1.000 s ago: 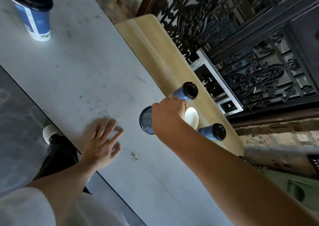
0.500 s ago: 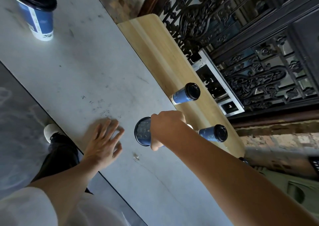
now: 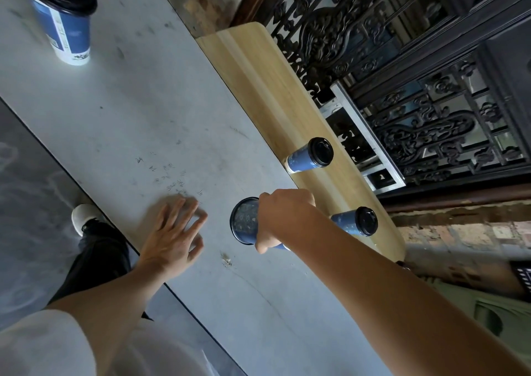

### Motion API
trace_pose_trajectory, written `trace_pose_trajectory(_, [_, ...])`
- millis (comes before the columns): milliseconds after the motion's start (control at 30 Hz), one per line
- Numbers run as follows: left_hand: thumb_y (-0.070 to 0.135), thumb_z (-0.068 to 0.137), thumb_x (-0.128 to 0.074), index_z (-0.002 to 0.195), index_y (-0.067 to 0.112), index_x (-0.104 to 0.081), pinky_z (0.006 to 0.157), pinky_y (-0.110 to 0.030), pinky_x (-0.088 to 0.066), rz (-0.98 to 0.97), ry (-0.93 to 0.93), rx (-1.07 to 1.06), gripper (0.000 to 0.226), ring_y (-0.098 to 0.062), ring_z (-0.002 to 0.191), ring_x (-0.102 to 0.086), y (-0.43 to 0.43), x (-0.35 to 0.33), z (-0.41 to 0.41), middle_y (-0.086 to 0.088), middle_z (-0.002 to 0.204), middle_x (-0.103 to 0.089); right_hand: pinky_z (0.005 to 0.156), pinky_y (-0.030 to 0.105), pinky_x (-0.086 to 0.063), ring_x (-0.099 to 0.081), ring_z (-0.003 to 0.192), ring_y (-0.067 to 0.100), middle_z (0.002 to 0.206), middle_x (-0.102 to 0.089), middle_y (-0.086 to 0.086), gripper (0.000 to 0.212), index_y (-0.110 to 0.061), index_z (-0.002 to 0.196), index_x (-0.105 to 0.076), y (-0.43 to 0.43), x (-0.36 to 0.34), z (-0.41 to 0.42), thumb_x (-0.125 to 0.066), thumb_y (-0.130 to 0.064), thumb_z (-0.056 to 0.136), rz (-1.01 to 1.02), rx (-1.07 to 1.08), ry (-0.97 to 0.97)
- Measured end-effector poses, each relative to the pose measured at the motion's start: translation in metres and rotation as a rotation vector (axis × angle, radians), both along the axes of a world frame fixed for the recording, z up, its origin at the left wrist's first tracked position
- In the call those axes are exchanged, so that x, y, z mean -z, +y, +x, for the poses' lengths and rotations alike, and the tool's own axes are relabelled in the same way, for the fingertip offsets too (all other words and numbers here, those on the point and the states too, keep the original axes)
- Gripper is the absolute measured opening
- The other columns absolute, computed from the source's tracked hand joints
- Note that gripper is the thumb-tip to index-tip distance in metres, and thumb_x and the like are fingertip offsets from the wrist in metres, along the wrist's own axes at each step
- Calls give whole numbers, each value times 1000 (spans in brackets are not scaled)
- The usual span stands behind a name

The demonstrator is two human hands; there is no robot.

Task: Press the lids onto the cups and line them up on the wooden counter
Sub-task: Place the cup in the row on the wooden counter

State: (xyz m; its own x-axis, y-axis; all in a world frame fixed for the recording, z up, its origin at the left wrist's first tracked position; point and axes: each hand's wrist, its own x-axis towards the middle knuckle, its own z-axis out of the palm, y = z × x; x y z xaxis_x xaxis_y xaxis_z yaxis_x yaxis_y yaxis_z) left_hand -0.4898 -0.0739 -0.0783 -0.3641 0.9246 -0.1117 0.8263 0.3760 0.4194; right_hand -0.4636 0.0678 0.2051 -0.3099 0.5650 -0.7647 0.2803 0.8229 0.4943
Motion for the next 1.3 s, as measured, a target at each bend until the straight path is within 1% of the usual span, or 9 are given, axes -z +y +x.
trace_pose_trajectory(133, [41,88,-37,141,16,-51,116,-57,-20,0,7,6,60,-41,146,-27,0,-1,0,-15,158,-34,76,31,-52,-65,83,25,81,-53,-2,47,-16,108,-49,2,-3,1,-72,-39,74,22,-10,19])
trace_pose_trajectory(367, [41,88,-37,141,16,-50,118,-57,-19,9,3,9,60,-41,147,-27,0,-2,0,-16,158,-34,69,29,-47,-61,78,25,77,-50,-2,47,-15,106,-47,3,-6,5,-72,-38,74,23,15,19])
trace_pose_trajectory(500, [41,89,-38,141,16,-50,118,-57,-19,14,6,10,59,-41,147,-27,-1,-1,0,-16,158,-33,60,28,-43,-61,80,25,78,-50,-2,50,-15,109,-47,4,-6,7,-73,-41,73,27,38,38])
trace_pose_trajectory(667, [40,88,-35,142,17,-49,118,-57,-19,0,-1,-16,60,-41,146,-29,1,-2,1,-15,160,-31,68,31,-45,-60,81,26,78,-48,-2,52,-15,107,-42,6,2,10,-72,-43,74,9,52,65])
trace_pose_trajectory(733, [41,88,-35,143,17,-48,119,-57,-19,-11,-5,-17,61,-40,147,-28,0,-1,3,-15,161,-30,70,30,-48,-61,80,25,79,-49,-3,53,-16,109,-45,4,9,13,-73,-43,73,-8,77,74])
trace_pose_trajectory(867, [41,89,-36,144,17,-46,119,-57,-18,-20,-11,-16,62,-40,148,-26,2,-2,4,-14,161,-30,83,32,-54,-66,83,23,88,-57,-4,51,-17,114,-50,-1,30,19,-71,-37,73,-52,127,62])
trace_pose_trajectory(967, [42,89,-35,144,17,-45,119,-58,-16,-59,-19,-2,61,-41,147,-26,4,-4,2,-14,160,-31,80,31,-53,-64,81,23,82,-52,-4,49,-17,113,-49,-2,39,25,-71,-36,73,-81,172,78])
trace_pose_trajectory(1100, [43,89,-37,145,16,-46,119,-58,-11,-98,-9,12,63,-42,148,-26,5,-5,3,-18,160,-32,74,30,-48,-61,80,24,81,-50,-5,52,-19,117,-50,7,44,32,-70,-38,73,-91,225,80])
trace_pose_trajectory(1300, [45,90,-37,151,20,-39,120,-57,-10,-163,-49,14,65,-38,151,-17,3,0,6,-15,165,-21,75,31,-49,-61,84,26,86,-52,-3,61,-17,124,-47,37,46,36,-71,-42,74,-88,346,90])
